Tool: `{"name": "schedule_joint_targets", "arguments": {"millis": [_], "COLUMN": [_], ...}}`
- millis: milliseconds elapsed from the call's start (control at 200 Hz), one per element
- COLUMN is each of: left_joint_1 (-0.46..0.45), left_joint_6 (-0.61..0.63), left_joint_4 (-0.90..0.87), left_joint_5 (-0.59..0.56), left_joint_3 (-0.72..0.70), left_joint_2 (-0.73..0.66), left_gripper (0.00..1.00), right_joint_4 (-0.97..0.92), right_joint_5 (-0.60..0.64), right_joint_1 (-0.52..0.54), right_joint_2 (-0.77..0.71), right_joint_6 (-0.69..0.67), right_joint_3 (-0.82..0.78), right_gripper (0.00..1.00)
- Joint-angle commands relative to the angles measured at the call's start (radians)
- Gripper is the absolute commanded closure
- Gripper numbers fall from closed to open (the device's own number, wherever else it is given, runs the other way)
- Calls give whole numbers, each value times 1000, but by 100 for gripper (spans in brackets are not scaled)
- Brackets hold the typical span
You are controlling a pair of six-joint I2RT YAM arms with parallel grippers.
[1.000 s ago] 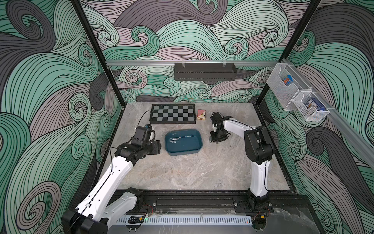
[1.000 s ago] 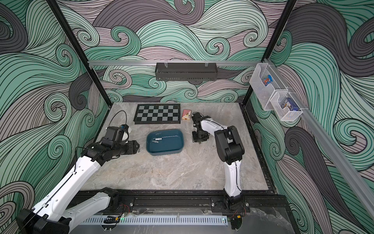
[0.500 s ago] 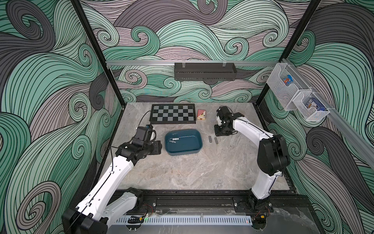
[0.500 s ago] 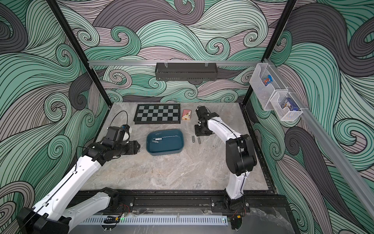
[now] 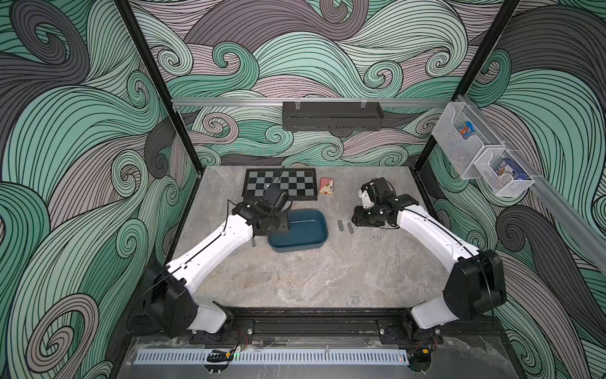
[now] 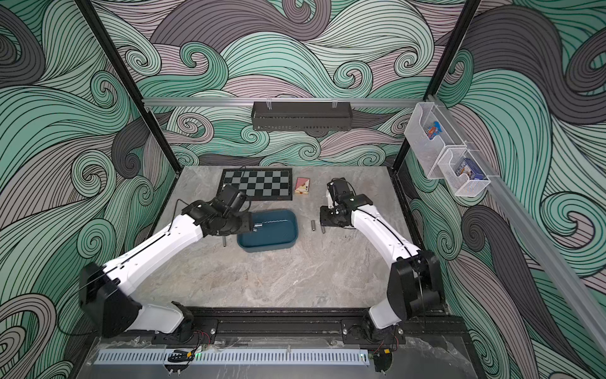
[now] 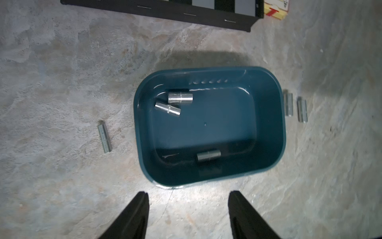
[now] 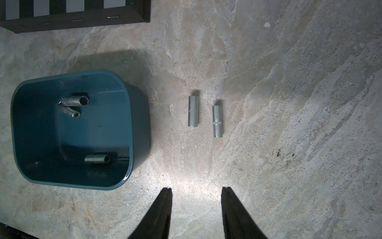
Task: Take out the socket from the storage box
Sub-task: Place the socket head at the center of the board, then pick up the socket head from the storage box.
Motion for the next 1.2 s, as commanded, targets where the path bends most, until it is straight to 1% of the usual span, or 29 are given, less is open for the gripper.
{"name": "schedule_joint_targets", "arguments": {"millis": [0,180,250,360,430,520,630,826,1056,1196], "left_joint_1": [-4,-5,-5,-7,-6,-2,-1,7,14,20], "left_joint_6": [-173,-327,-385,-485,-537,-577,-610,-677,-673,-675], "left_joint_4": [-95,-137,-161,-163,-144,-111,-97,-63,-72,-67], "left_joint_5": [-93,-134,-118,-109,-110,-106,-120,-108,-132,-145], "left_joint_3": [80,159,185,180,164,155,178,189,259,258], "left_joint_2": [137,286,338,394,416,440,479,537,564,553], "left_gripper": [34,34,34,35,33,36,37,41,42,41], "right_joint_4": [58,80,89,95,97,98,100,100,109,112], "right_joint_5": [-67,-81,-87,-67,-56,-57,-58,-62,-67,-65], "right_joint_1": [4,5,8,21,32,43,62,80,104,105], "right_joint_2": [-35,-54,-63,-80,-89,-97,-105,-115,-117,-113], "right_joint_6": [41,62,70,71,71,71,72,67,64,63], "right_joint_3": [-37,-78,-95,-108,-113,-116,-124,-131,-141,-141], "right_gripper": [56,56,57,57,56,56,56,56,56,56]}}
